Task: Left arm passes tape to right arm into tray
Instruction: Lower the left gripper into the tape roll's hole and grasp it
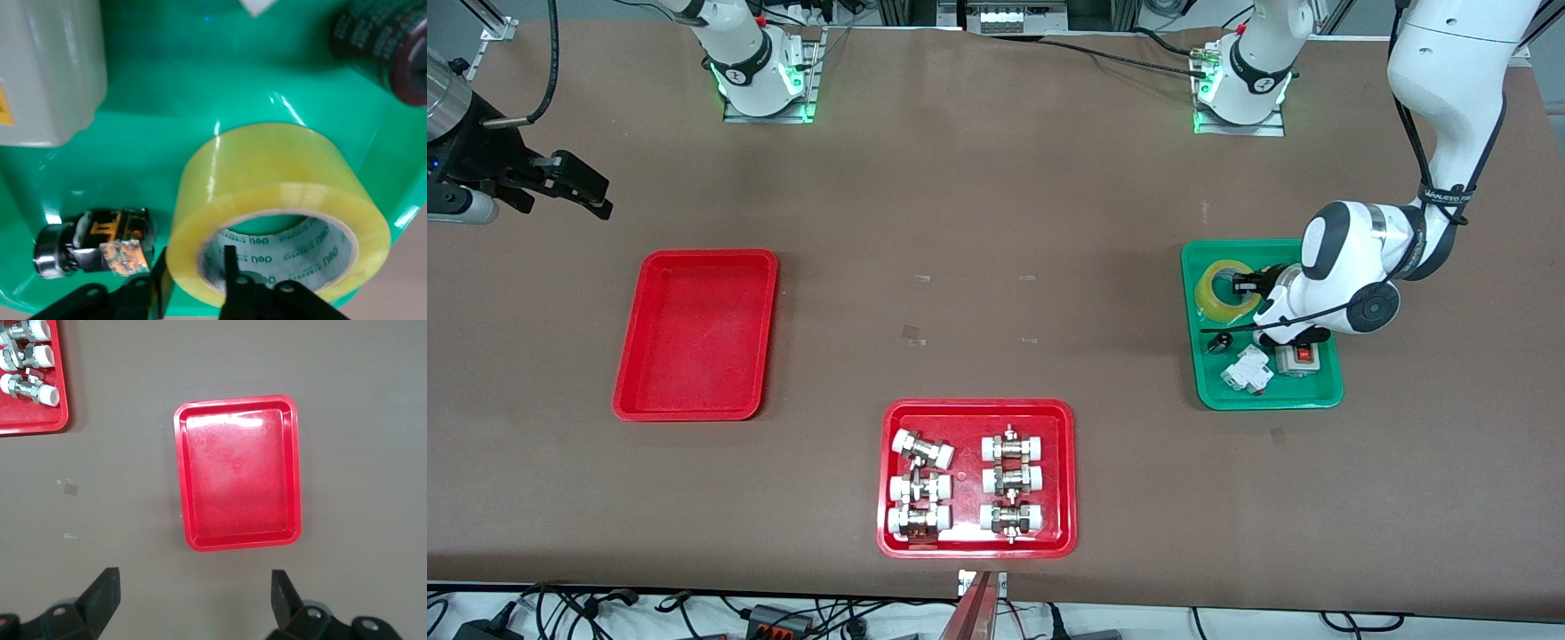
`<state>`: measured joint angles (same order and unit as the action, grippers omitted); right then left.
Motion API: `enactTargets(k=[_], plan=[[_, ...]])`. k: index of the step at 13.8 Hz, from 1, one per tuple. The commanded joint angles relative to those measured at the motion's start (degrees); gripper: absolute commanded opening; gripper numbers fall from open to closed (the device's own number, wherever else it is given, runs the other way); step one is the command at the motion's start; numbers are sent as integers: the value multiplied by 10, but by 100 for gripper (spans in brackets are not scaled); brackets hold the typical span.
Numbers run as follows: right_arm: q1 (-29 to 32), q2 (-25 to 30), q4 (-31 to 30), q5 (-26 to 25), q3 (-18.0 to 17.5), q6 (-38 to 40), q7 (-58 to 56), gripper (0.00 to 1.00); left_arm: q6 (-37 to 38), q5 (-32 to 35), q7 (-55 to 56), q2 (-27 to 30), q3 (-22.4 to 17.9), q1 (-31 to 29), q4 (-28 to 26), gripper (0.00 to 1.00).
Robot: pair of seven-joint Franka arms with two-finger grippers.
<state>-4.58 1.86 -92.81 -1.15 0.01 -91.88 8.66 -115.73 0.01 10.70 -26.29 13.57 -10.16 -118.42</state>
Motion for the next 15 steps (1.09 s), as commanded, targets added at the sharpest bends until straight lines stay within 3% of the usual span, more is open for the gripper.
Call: enactTargets(k=[1, 7, 11, 13, 15], plan=[[-1, 2, 1, -5, -1, 5, -6, 100, 25, 5, -5, 9, 3, 1, 2, 1], [-1, 2, 1, -5, -1, 5, -5, 100, 269, 6, -5, 69, 11, 3, 162, 1], [2, 0, 3, -7, -1, 4, -7, 100, 401, -11, -3, 98, 85, 2, 331, 1], [3, 0, 4, -6, 0, 4, -1, 100, 389, -60, 28, 75, 126, 19, 390, 0], [3, -1, 4, -3, 0, 4, -7, 100, 310, -77, 85, 44, 130, 64, 402, 0]])
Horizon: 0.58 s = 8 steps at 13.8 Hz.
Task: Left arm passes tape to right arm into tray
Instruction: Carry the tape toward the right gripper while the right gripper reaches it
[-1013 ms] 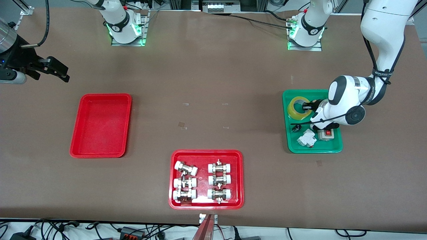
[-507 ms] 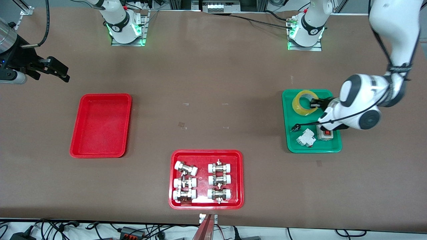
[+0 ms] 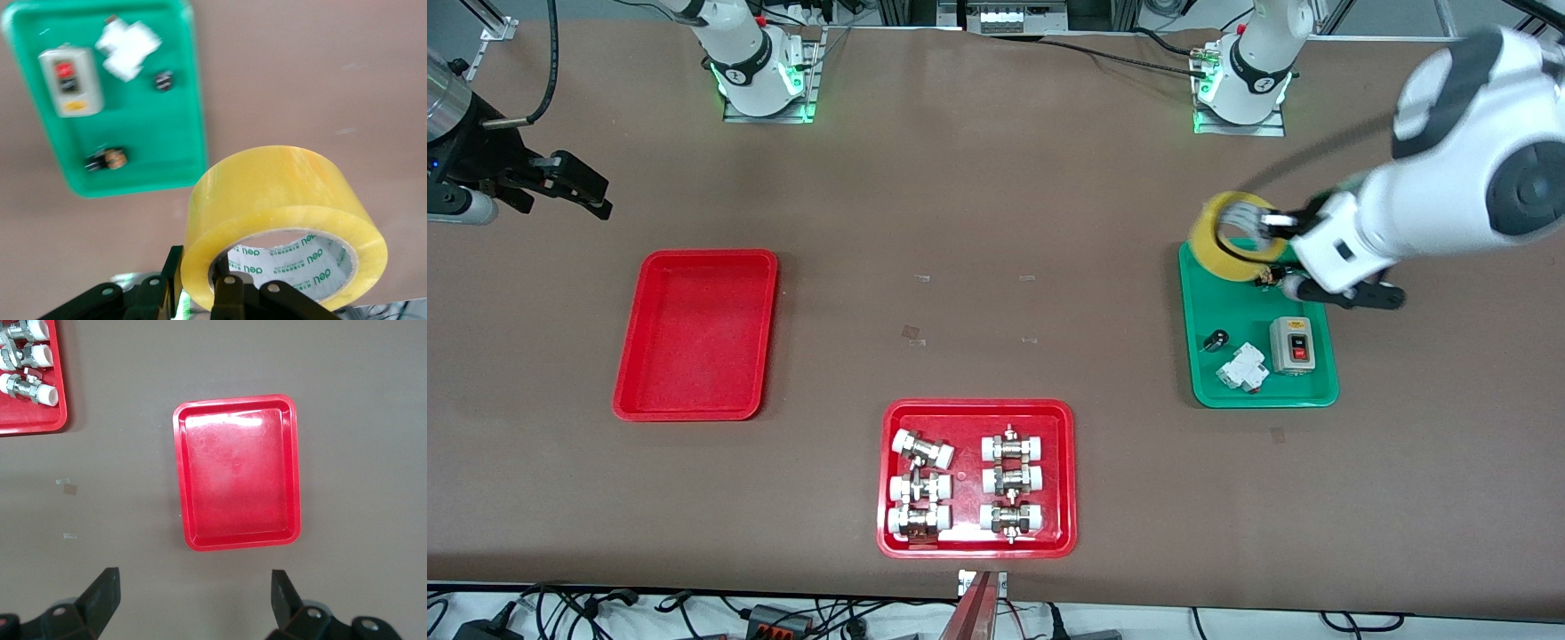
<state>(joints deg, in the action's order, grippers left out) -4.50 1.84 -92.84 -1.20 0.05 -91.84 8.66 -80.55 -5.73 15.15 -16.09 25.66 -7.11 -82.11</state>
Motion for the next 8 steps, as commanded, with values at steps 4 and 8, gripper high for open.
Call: enactTargets(k=[4, 8], plan=[[-1, -22, 2, 8, -2, 3, -7, 100, -218, -44, 198, -145, 7, 159, 42, 0], [2, -49, 2, 49, -1, 59, -66, 100, -403, -44, 300, -215, 7, 235, 42, 0]])
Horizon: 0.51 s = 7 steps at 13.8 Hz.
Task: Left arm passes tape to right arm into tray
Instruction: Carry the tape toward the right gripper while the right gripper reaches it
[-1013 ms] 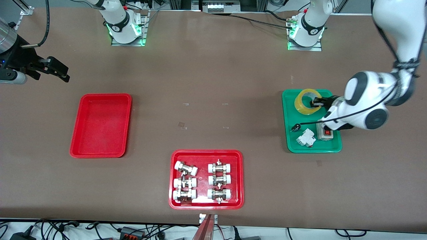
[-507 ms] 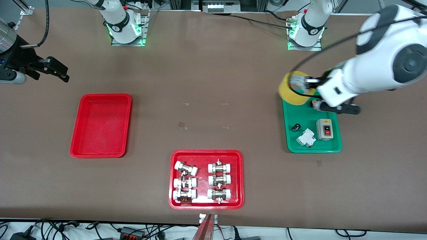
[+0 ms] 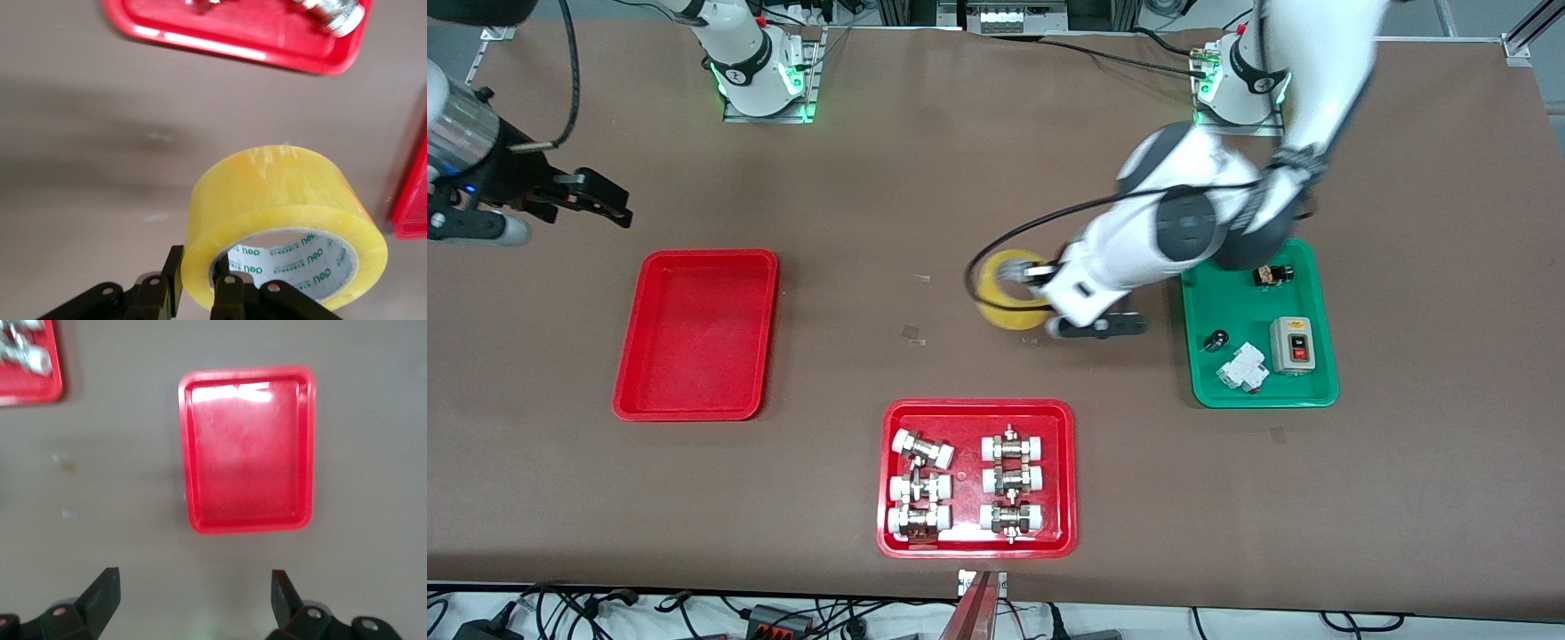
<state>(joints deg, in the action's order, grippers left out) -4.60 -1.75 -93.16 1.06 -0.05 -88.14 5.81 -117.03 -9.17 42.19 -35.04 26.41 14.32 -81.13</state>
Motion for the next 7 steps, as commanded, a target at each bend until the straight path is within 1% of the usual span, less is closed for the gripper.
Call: enactTargets(k=[1, 2, 3, 5, 7], plan=[[6, -24, 5, 79, 1, 25, -48, 100, -56, -9, 44, -30, -1, 33, 32, 0], [16, -36, 4, 140, 2, 25, -56, 100, -61, -10, 60, -34, 0, 40, 32, 0], [20, -52, 4, 181, 2, 22, -68, 100, -71, -11, 86, -38, 0, 53, 32, 0], [20, -83, 4, 259, 2, 15, -108, 100, -122, -12, 152, -49, 0, 70, 35, 0], [20, -115, 4, 328, 2, -3, -171, 100, -128, -49, 158, -57, 0, 80, 45, 0]])
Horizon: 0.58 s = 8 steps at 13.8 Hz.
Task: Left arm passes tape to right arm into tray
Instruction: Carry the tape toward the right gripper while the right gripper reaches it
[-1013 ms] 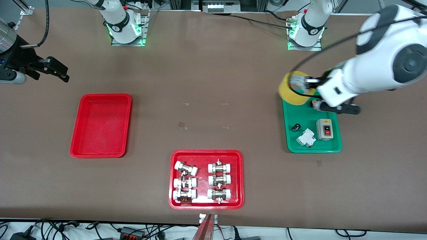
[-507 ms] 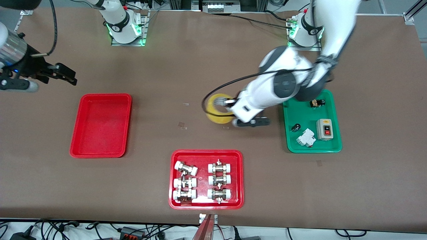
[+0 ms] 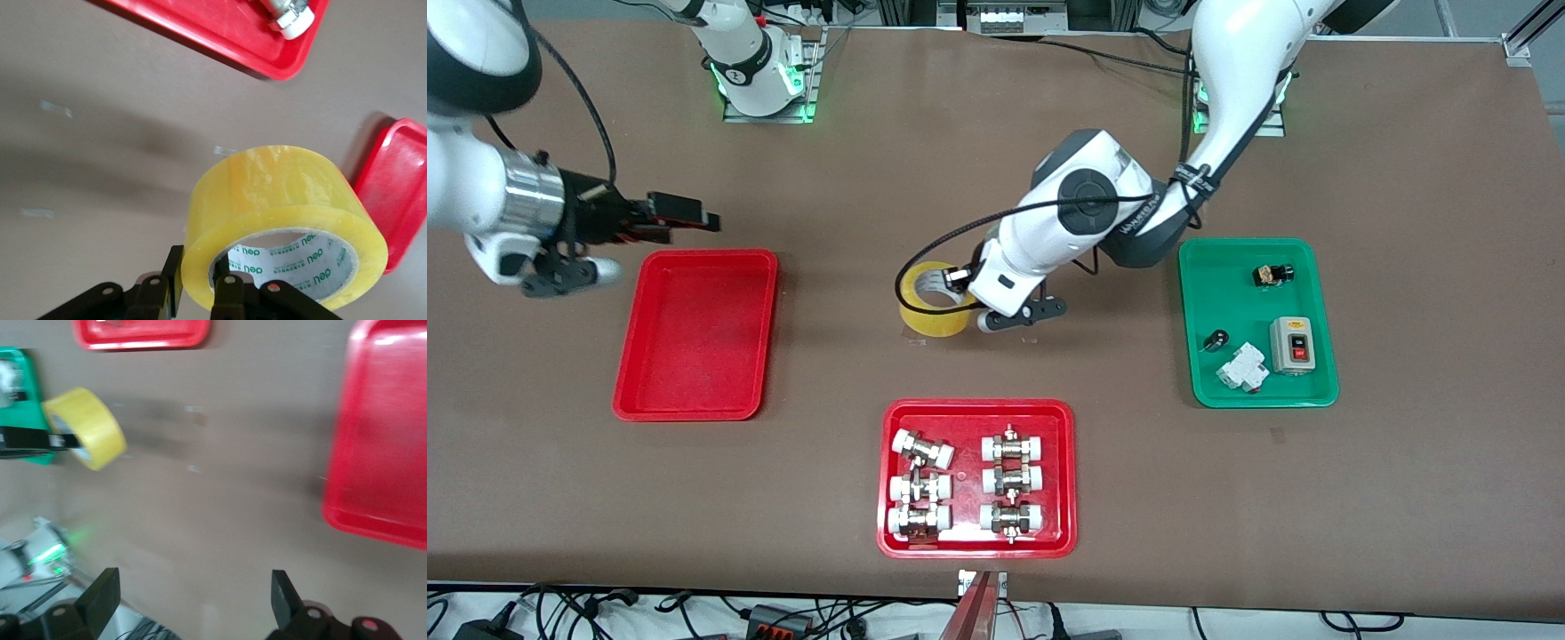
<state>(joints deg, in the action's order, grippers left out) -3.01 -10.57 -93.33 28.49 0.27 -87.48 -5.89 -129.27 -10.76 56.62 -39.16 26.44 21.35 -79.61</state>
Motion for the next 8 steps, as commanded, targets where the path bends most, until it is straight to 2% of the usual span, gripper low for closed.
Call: enactTargets(k=[1, 3, 6, 8], plan=[[3, -43, 4, 81, -2, -19, -91, 100, -10, -55, 19, -17, 0, 10, 31, 0], [-3, -72, 2, 122, -3, -40, -167, 100, -39, -126, 21, -21, 0, 13, 38, 0], [-19, -87, -36, 189, -9, -100, -234, 100, -43, -176, 21, -31, 0, 15, 47, 0], [-39, -88, -48, 216, -9, -135, -242, 100, -47, -180, 14, -46, -1, 22, 57, 0]])
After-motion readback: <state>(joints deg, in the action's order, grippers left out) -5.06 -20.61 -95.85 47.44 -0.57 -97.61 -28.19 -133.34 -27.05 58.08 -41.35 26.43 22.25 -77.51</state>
